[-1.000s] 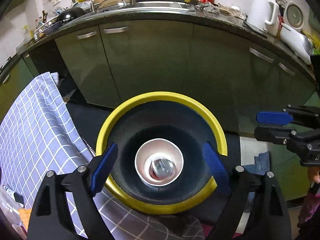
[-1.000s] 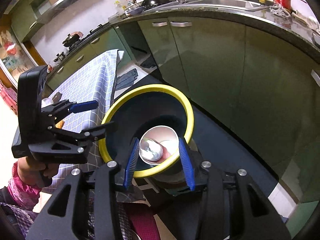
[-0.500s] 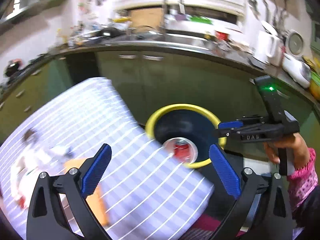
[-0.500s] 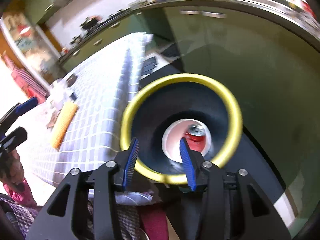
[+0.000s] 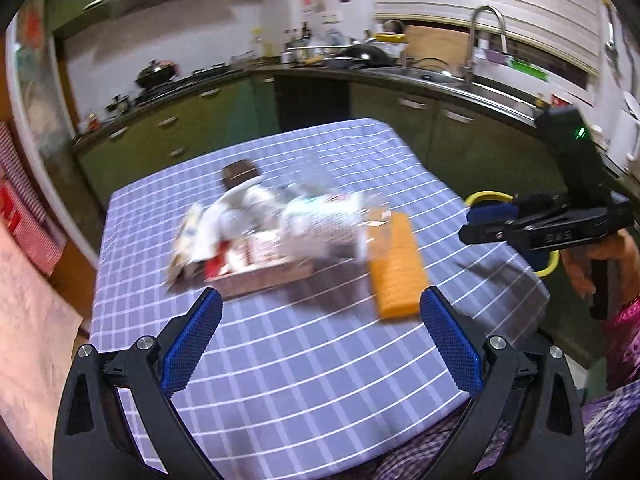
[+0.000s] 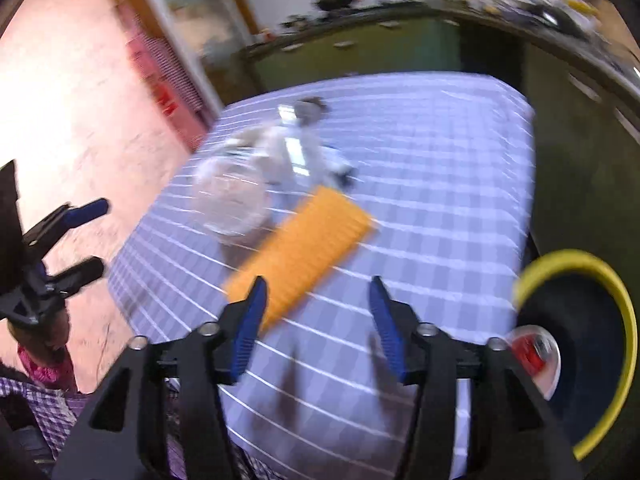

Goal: Collect trash
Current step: 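Grasp the clear Nongfu Spring water bottle with the right gripper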

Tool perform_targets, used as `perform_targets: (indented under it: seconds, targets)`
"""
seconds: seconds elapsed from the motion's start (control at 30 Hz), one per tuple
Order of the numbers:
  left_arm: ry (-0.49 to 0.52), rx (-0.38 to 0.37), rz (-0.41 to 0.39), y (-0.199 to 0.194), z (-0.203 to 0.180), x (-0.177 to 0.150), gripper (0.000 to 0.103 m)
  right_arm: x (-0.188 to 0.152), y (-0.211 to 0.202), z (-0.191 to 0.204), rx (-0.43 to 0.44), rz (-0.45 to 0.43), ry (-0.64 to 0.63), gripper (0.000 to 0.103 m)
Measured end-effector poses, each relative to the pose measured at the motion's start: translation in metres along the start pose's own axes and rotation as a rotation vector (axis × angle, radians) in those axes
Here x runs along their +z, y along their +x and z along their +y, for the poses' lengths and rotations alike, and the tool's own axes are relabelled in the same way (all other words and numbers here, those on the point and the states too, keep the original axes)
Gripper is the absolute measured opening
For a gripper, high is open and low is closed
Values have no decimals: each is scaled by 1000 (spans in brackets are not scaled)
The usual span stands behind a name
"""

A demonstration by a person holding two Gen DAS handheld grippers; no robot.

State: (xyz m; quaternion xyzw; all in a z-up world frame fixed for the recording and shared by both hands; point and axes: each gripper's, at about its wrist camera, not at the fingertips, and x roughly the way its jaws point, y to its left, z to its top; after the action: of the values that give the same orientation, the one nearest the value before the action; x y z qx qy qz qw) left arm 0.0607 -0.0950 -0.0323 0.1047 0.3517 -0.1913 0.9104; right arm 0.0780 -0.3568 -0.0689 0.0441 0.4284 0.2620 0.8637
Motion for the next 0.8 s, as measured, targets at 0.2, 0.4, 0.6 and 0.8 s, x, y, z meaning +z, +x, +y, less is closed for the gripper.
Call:
perform_targets:
  seconds: [0.2,0.4,0.6,0.8]
  targets:
    - [-44,12,-15,-3,19,-8,98,50,18,51,45,5,-207,83]
    - [-46,17,-13,-5,16,-24,98,109,81,77,42,252,-301,83]
    - [-45,20,-19,-6,16,-25,98,124,132,79,8,476,-323,76]
    - [-56,10,-8,0,18,-28,98,132,156,81,-38,598,-359,75]
